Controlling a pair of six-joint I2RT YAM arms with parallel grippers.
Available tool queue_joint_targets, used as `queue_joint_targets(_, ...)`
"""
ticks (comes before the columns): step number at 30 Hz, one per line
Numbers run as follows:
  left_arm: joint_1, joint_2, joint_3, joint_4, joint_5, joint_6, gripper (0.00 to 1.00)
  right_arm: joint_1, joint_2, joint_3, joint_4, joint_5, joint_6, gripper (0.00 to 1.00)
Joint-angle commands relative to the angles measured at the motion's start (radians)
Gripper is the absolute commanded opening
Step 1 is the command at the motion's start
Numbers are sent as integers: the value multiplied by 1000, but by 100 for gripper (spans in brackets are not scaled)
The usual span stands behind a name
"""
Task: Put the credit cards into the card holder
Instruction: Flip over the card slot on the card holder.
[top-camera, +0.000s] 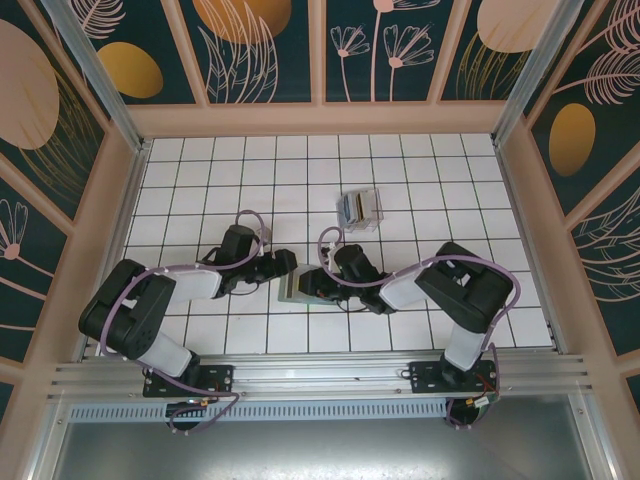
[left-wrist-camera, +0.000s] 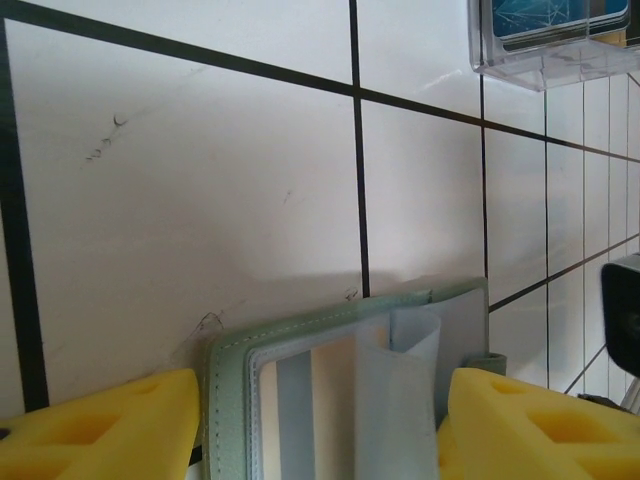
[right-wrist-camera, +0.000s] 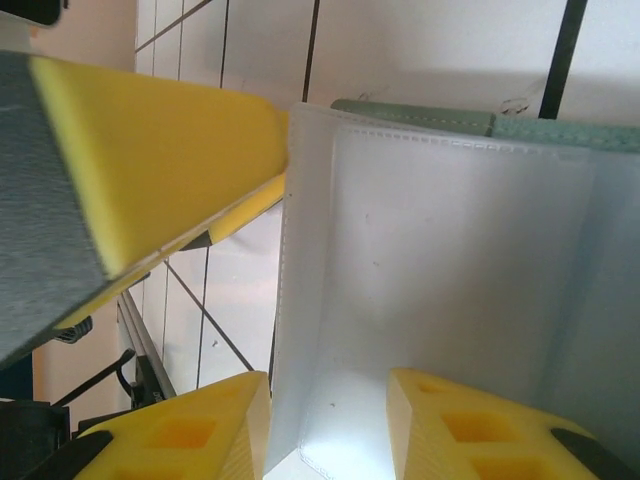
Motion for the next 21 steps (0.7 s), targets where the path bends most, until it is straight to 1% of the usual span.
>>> queue_joint_targets(1, -16, 131, -36, -41, -159, 81, 67, 6, -37, -14, -26, 32, -43, 37)
queue_joint_targets(4, -16, 138, -24, -66, -167, 95, 66, 6, -37, -17, -23, 36, -46, 37)
queue_joint_targets(6, -16, 143, -22, -74, -173, 101, 63, 7, -37, -20, -23, 40, -46, 37)
queue_joint_targets(7, -16, 144, -22, -79, -179, 103, 60, 6, -38, -22, -21, 43, -46, 37)
queue_joint_targets(10, -16, 147, -25, -94, -210, 109, 46, 6, -46, -31, -15, 46, -47, 37)
queue_joint_targets(11, -15, 146, -26, -97, -219, 111, 44, 6, -46, -32, -16, 46, -50, 37)
queue_joint_targets(16, -16, 145, -28, -96, -216, 109, 40, 7, -55, -39, -32, 59, -54, 36)
queue_joint_targets(21, -16, 146, -32, -101, -219, 121, 38, 13, -118, -24, -169, 160, -78, 36)
